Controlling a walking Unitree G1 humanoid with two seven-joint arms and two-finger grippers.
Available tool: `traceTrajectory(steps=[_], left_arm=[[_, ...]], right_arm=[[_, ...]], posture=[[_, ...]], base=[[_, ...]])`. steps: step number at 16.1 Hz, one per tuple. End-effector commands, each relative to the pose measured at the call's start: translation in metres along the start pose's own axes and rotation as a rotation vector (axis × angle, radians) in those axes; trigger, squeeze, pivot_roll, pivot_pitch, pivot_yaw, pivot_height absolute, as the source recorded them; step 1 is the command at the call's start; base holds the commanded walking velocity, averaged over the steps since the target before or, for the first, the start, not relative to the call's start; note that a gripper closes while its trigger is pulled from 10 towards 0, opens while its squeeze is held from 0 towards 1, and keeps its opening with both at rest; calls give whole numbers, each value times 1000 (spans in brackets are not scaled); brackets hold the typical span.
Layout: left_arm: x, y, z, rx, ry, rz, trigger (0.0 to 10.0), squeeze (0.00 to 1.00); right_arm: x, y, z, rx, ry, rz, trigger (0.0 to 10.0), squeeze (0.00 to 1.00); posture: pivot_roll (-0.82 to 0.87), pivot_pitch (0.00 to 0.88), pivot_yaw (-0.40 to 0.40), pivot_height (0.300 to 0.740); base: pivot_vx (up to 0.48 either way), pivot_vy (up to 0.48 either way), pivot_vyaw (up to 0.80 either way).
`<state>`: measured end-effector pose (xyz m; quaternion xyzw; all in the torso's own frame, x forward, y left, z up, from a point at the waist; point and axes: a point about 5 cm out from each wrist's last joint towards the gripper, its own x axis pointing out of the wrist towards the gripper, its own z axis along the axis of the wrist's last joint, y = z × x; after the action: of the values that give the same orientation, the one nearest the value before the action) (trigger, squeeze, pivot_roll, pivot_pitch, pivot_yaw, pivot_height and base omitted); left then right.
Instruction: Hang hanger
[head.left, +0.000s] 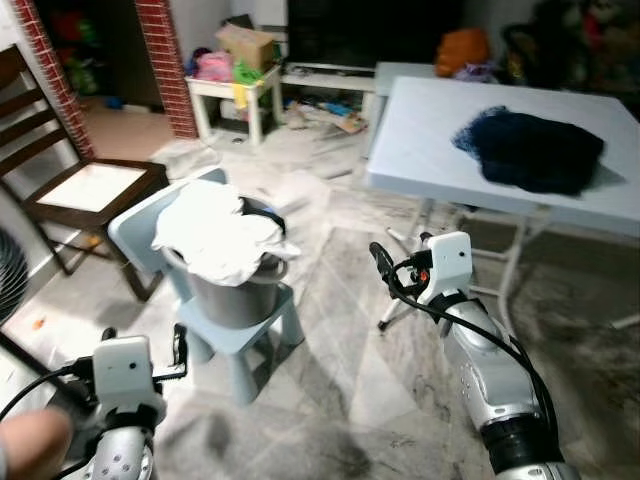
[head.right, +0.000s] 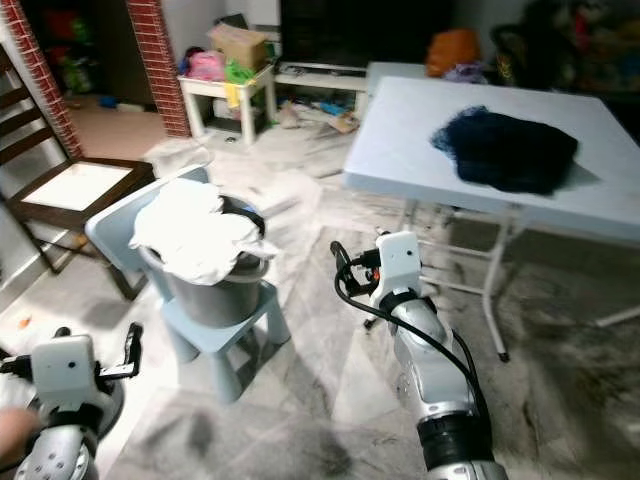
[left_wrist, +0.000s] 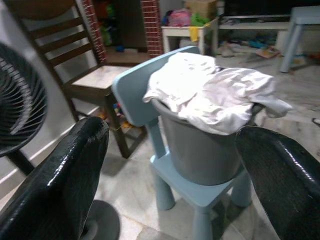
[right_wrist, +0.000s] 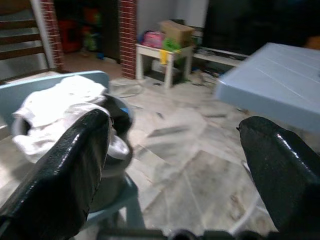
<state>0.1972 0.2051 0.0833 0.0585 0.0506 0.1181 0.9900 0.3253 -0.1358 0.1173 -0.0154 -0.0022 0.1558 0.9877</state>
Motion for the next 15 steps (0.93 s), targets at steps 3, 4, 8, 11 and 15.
traceTrajectory(steps=[3,4,8,11,15], left_arm=[[4,-2,7,-29,-21,5,10000,0],[5,-3,6,-27,-19,14,10000,0],[7,-5,4,-58,-7,22,10000,0],[6,-11,2,-73,0,14,10000,0],[8,-19,-3,-98,41,-11,10000,0]], right_arm=[[1,5,4,-7,-25,45,10000,0],[0,6,4,-4,-26,57,10000,0],[-1,12,5,-15,-34,105,10000,0],[-2,17,6,-25,-35,145,10000,0],[-1,20,5,-22,-22,151,10000,0]], posture=[[106,0,-22,740],[103,0,-22,740],[95,0,-28,740],[90,0,-32,740],[88,0,-38,740]], base=[[423,0,654],[412,244,587],[421,182,545],[440,0,469],[331,0,420]])
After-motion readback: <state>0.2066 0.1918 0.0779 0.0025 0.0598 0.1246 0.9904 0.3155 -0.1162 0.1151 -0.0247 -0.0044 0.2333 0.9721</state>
